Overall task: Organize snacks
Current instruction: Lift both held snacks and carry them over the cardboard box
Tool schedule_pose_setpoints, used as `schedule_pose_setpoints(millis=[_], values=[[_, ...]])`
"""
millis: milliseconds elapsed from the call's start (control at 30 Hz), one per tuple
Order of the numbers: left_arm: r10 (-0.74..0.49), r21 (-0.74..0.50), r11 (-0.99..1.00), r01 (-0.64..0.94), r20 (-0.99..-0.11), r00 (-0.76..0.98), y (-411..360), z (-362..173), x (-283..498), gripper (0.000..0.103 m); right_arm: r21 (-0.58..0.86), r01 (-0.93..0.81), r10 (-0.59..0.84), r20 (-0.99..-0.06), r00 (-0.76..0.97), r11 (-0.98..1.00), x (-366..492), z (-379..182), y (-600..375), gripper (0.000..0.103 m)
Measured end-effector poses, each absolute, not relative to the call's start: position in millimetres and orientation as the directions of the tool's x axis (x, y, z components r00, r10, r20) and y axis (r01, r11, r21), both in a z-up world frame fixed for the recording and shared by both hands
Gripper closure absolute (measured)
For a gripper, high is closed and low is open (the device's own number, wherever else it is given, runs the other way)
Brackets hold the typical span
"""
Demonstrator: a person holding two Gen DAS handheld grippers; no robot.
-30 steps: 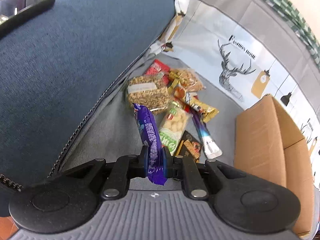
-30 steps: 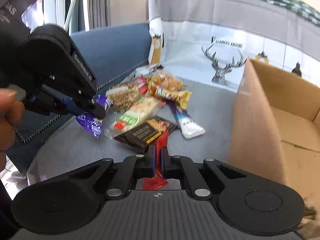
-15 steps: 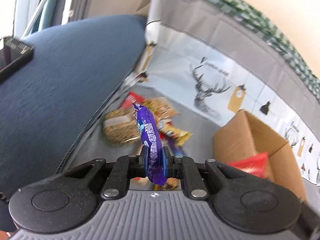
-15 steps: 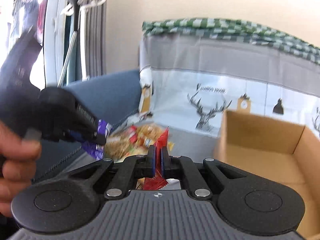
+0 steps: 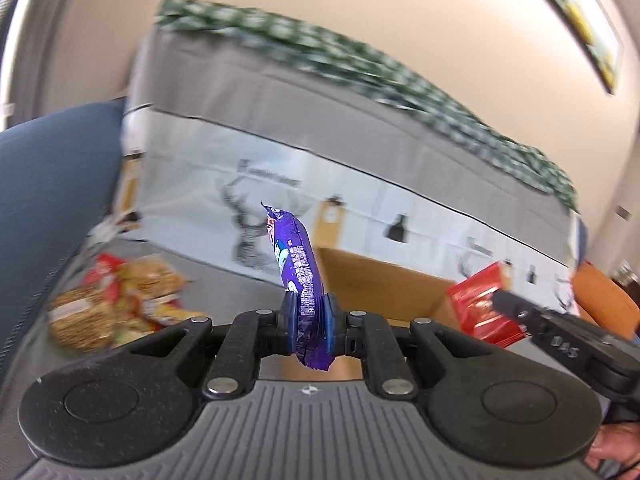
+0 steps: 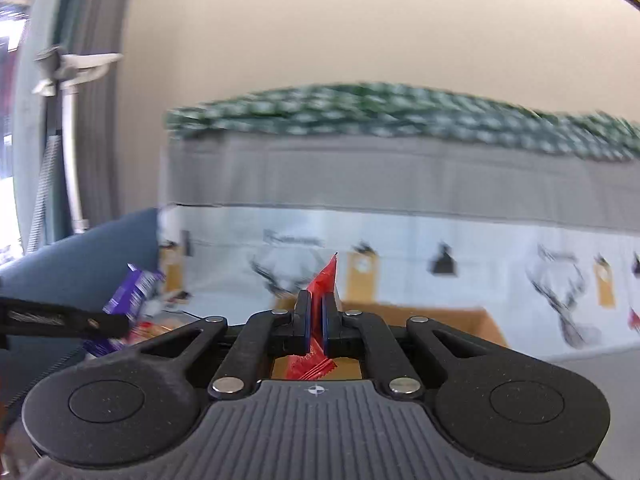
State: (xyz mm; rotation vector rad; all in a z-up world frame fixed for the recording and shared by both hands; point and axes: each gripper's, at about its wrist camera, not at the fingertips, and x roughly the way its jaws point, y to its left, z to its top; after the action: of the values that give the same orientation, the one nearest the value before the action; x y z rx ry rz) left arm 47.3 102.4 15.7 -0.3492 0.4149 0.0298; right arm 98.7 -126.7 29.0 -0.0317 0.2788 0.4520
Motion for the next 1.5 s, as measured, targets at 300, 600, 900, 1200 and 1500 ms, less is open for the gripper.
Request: schedule_pose_setpoints(millis=[300,600,900,1200,1500], values=[[-0.164,-0.302,0.952,0.041,-0.391,0.906,39,4,74,0.089,0.048,-0.336,0.333,-0.324,0.886,0.941,119,12,-173,0.098],[-0.217,-0.285,0.953,0.104,-0.401,0.89,14,-5,80,0.089,0.005,-0.319,0.3,-0.354,0.886,0.948,119,5,-183,0.098],[-0.22,-0.282,0.953,0.109,-0.403,0.888,14,-6,80,0.089,0.0,-0.33,0.308,-0.363,0.88,0.944,119,4,-178,0.098],[-0.224,-0.286,0.952,0.111,-0.401,0.888,15,-6,79,0.089,-0.003,-0.334,0.309,-0.368,0.877,0.943,119,3,-177,0.098],[-0.226,-0.287,0.951,0.113,-0.398,0.889,14,-6,79,0.089,-0.005,-0.338,0.312,-0.371,0.874,0.941,120,2,-176,0.098]])
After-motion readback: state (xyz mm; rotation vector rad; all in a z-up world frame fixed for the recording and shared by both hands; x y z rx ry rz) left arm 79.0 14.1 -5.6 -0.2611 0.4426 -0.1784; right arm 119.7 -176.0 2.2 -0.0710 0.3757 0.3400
